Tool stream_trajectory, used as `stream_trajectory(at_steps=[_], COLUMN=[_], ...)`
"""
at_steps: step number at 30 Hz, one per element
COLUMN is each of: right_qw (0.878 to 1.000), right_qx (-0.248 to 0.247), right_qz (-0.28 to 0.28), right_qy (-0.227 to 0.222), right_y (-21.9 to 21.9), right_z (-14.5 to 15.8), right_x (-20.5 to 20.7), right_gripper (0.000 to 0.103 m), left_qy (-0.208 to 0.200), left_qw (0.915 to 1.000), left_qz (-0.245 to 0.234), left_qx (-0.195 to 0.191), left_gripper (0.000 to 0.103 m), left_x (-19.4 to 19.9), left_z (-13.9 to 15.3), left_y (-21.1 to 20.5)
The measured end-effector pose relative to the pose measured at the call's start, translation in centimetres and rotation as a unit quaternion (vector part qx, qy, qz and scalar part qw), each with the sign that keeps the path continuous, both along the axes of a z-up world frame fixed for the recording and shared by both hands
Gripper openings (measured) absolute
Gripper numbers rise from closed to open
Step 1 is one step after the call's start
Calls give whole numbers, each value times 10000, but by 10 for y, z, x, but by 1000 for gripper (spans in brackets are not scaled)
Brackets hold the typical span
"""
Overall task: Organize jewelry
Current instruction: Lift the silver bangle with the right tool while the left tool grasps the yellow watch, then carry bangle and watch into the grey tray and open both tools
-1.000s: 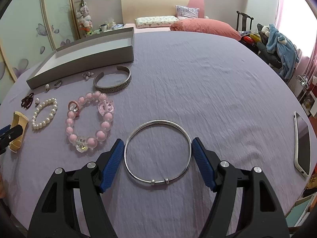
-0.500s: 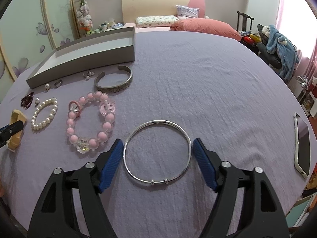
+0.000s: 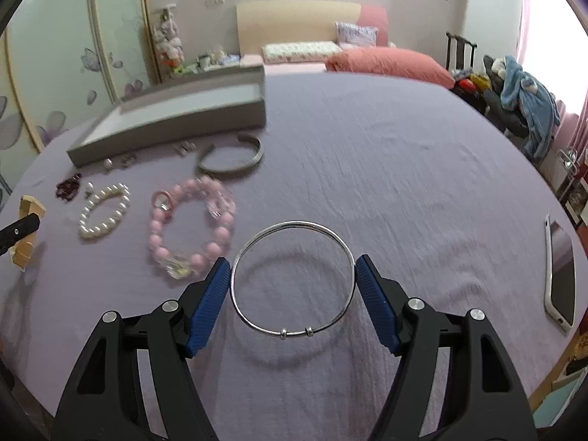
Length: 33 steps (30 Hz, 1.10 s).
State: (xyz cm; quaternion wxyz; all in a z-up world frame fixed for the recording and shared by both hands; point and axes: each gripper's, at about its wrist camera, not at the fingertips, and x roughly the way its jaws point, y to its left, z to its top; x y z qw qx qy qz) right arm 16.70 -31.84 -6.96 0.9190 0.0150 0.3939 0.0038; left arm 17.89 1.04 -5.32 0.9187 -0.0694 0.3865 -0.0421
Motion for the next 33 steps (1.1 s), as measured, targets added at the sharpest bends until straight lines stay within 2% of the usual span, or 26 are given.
stream_trajectory(at_steps=[10,18,23,27,33], right_qw=[9976,9919,9848,9811,9766], right_qx=[177,204,213,296,342], right_qz=[295,435,555,606,649], right_qy=[-607,-1174,-1634,-1814,-2024], right_y=[17,29,41,48,56], right_z=[27,56,78,86,90], right_x=[-4,11,40,67,105], right_gripper=[70,70,70,70,70], left_qy=[-254,-678,-1054,-1386,-1699], left_qw=[9995,9974,9940,9898,9850], left_qz=[160,202,221,187,147], left_qx=[-18,127,181,264,269], left_gripper=[42,42,42,42,42], left_x=[-12,-6,12,32,73], left_z=[16,39,62,79,86], left_y=[13,13,10,2,-11])
